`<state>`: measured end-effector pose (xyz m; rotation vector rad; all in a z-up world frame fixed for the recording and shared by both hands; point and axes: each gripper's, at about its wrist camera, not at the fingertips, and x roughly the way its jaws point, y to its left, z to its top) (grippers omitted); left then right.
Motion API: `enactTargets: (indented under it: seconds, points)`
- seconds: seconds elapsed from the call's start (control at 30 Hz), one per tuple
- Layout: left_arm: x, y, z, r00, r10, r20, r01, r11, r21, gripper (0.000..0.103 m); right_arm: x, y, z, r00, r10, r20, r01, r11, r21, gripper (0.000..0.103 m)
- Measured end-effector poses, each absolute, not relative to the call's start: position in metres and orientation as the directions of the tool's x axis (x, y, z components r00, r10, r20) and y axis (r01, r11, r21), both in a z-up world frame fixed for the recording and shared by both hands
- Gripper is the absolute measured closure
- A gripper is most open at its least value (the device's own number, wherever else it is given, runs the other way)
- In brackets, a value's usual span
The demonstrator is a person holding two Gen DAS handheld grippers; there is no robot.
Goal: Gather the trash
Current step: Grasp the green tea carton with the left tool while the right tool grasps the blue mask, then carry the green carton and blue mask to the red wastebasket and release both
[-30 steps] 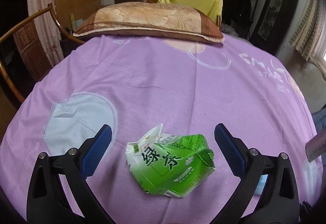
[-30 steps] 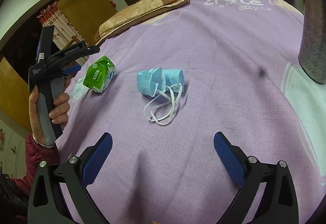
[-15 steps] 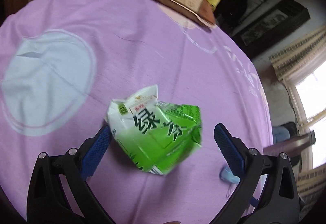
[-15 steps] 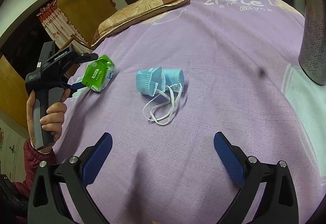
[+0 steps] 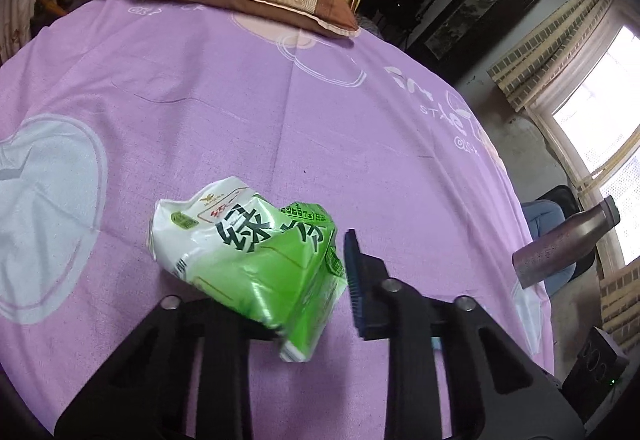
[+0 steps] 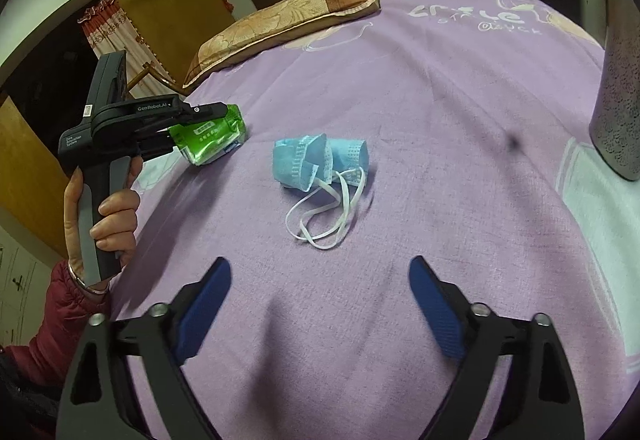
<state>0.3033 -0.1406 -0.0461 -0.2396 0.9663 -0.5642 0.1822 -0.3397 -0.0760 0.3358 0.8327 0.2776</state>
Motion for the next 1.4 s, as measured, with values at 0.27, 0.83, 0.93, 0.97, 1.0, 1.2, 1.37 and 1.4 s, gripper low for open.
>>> enactTargets:
  seconds: [0.27,0.83,0.93,0.97,1.0,1.2,1.37,1.4]
  points:
    - [0.291,-0.136,-0.028,0.489,-0.569,-0.662,0.403,0.820,-0.407,0.085,0.197,-0.346,-0.074,0.641,0.364,-0.676,-0.073,0.905,0.418,0.036]
    - [0.300,-0.137,-0.041,0.421,-0.620,-0.662,0.397,0.782,-0.480,0.095,0.244,-0.327,-0.050,0.709,0.352,-0.611,-0.108,0.910,0.399,0.097]
    - [0.290,-0.132,-0.026,0.455,-0.640,-0.620,0.431,0.767,-0.476,0.095,0.231,-0.324,-0.032,0.751,0.354,-0.557,-0.150,0.913,0.378,0.097]
    - [0.287,-0.130,-0.022,0.463,-0.649,-0.603,0.439,0.759,-0.480,0.095,0.228,-0.323,-0.029,0.759,0.354,-0.547,-0.159,0.915,0.372,0.097]
    - [0.285,-0.126,-0.018,0.470,-0.658,-0.589,0.440,0.753,-0.490,0.095,0.226,-0.323,-0.026,0.765,0.352,-0.539,-0.163,0.916,0.367,0.097]
    - [0.252,-0.100,0.015,0.535,-0.640,-0.551,0.439,0.768,-0.466,0.095,0.216,-0.333,-0.011,0.791,0.369,-0.488,-0.176,0.901,0.396,0.097]
    - [0.206,-0.054,0.049,0.634,-0.575,-0.517,0.396,0.816,-0.422,0.095,0.201,-0.329,0.002,0.802,0.406,-0.437,-0.229,0.886,0.403,0.098]
    - [0.196,-0.043,0.053,0.653,-0.558,-0.512,0.381,0.827,-0.414,0.095,0.199,-0.327,0.004,0.803,0.412,-0.430,-0.238,0.884,0.403,0.098]
